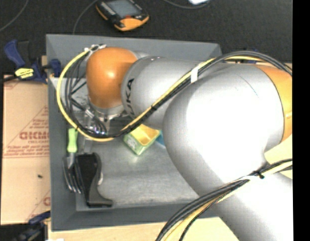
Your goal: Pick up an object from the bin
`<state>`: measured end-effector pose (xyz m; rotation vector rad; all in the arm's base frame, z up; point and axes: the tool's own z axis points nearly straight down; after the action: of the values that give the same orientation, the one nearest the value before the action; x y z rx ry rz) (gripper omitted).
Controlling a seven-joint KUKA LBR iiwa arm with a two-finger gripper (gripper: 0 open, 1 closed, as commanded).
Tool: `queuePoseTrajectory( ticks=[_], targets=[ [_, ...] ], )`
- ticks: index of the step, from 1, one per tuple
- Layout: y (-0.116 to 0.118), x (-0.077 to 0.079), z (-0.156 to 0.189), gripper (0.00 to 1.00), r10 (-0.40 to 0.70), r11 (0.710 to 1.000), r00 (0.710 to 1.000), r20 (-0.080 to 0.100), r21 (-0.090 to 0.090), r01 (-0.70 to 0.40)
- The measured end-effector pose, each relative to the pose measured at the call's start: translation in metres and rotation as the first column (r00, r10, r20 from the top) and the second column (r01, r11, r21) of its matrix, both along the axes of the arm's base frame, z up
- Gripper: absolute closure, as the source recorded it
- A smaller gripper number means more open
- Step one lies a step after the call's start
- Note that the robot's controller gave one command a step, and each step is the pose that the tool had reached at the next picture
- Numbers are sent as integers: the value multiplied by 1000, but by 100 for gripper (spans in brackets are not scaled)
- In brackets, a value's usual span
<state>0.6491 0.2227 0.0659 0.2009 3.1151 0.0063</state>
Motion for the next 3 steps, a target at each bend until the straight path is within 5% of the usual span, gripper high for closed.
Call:
queuePoseTrajectory(
  ticks=[1, 2, 3],
  targets=[
    [-9, -27, 28, 0, -109, 994, 994, 9, 6, 109],
    [11, -38, 15, 0, 326, 945, 945, 30, -10, -326],
    [10, -94, 20, 0, 756, 654, 653, 45, -48, -755]
  ],
)
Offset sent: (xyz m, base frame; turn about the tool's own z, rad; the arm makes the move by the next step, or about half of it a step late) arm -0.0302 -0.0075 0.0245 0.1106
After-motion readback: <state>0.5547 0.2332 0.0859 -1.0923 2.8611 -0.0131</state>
